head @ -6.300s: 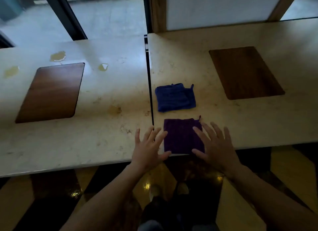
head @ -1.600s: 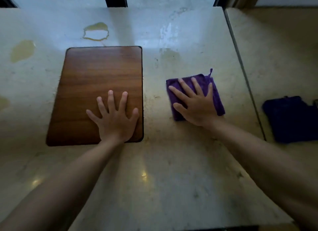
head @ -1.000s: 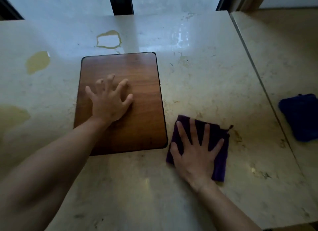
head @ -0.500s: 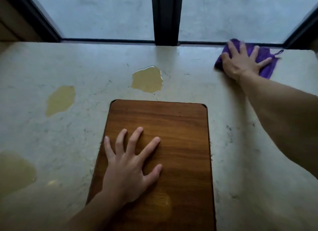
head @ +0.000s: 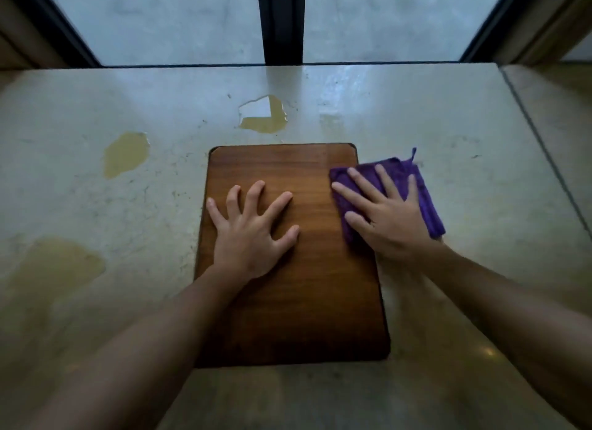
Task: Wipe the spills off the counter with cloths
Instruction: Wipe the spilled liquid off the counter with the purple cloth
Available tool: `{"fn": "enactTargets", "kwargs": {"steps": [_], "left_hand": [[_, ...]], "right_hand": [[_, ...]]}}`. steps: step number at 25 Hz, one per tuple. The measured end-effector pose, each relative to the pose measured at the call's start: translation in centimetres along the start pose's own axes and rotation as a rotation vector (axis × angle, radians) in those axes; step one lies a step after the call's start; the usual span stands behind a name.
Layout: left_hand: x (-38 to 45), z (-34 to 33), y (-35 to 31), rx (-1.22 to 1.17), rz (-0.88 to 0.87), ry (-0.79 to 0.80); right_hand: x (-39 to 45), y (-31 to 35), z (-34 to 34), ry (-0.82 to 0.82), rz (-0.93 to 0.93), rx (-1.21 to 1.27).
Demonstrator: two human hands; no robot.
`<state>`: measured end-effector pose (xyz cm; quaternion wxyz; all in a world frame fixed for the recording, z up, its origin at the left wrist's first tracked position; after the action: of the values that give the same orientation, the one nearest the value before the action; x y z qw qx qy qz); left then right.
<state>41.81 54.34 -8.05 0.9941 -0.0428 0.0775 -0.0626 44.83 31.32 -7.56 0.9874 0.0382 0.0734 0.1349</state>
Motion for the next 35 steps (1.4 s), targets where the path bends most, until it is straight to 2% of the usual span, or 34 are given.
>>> {"fn": "enactTargets", "kwargs": {"steps": [2,6,8,10,13,16,18,22,26,31,35], "left_hand": [[-0.7,0.3,-0.3,-0.017,-0.039,-0.017],[-5.2,2.0,2.1,-0.043,-0.067,-0.116],[-7.8,2.4,5.0,-0.004,-0.055,-0.136],[-9.2,2.0,7.8,0.048,-0.044,-0.140],[-8.7,1.9,10.2,0.027,-0.057,-0.201],[-7.2,1.8,11.2,0.014,-0.152,-0.211],[-6.6,1.3,11.7,0.007,-0.200,-0.202],[-7.2,0.9,11.9,-0.020,-0.175,-0.209],[-6.7,0.8,12.1,-0.049,-0.150,-0.154],[-6.6,0.3,12.1,-0.055,-0.181,-0.202],[-6.5,-0.3,12.2,-0.024,-0.179,-0.243]], "right_hand": [[-10.9,0.9,-1.5,-0.053,-0.089,-0.010],[-30.7,6.7,-5.4,0.005,-0.276,-0.017],[-35.4,11.3,-6.9,0.036,-0.382,0.011],[-35.7,14.8,-7.7,0.031,-0.445,0.034],[-30.7,17.2,-7.0,-0.013,-0.414,0.023],[-23.3,17.0,-5.6,-0.056,-0.394,0.032],[-17.6,15.6,-4.8,-0.050,-0.422,0.050],[-7.6,12.0,-2.5,-0.109,-0.441,-0.006],[5.5,6.8,-0.7,-0.034,-0.506,0.096],[22.2,1.6,2.5,-0.061,-0.533,0.165],[31.1,3.8,3.8,0.013,-0.349,0.182]]}}
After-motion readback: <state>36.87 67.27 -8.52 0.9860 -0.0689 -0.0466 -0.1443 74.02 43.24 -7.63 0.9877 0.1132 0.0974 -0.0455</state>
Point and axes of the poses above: each hand's wrist, its own x-axis towards the middle knuckle, its own z-axis out of the back of the hand, y = z × x, the point moved 7 cm from there along x, towards the middle knuckle, and after that the axes turned 4 degrees about -z, right-handed, at the moved point
